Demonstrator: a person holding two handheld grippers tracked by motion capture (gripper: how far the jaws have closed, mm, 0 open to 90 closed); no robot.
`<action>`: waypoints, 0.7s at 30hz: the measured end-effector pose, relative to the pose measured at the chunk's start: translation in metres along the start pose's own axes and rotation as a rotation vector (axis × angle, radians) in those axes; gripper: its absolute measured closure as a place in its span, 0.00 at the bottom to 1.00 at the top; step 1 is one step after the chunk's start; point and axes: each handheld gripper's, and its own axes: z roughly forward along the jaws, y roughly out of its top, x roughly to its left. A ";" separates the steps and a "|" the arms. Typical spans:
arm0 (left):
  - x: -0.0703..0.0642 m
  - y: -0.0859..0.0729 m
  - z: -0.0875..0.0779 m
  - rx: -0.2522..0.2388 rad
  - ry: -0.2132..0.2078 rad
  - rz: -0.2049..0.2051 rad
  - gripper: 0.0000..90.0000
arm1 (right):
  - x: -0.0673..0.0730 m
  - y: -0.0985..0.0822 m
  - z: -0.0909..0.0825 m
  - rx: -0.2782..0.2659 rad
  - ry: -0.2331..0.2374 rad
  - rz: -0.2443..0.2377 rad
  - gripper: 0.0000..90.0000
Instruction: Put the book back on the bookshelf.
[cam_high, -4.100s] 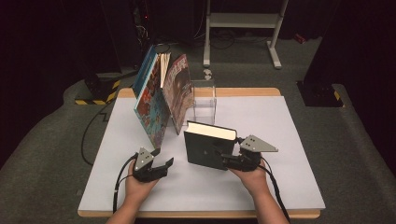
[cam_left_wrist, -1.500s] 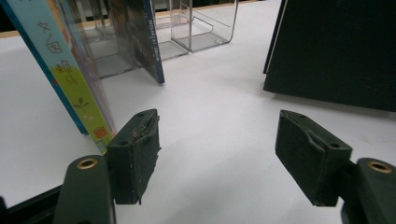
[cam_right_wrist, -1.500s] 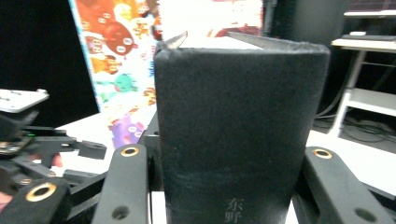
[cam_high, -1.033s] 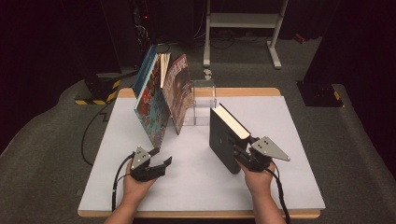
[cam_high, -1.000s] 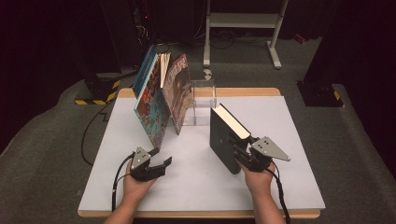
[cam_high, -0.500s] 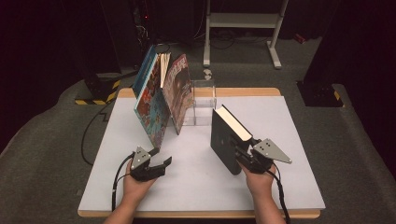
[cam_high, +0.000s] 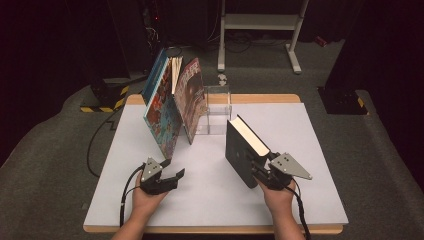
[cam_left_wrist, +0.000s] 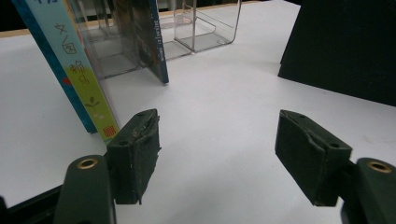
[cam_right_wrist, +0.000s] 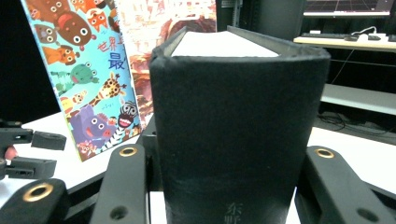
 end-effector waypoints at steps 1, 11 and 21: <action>0.000 0.000 0.000 0.000 0.000 0.000 0.34 | 0.000 0.000 0.000 0.000 0.000 0.000 0.59; -0.001 -0.002 0.001 0.016 -0.012 0.002 0.34 | 0.000 0.000 0.000 0.006 0.001 0.024 0.56; 0.002 -0.002 0.002 0.028 0.002 0.036 0.33 | -0.002 0.006 0.001 0.063 0.020 0.034 0.52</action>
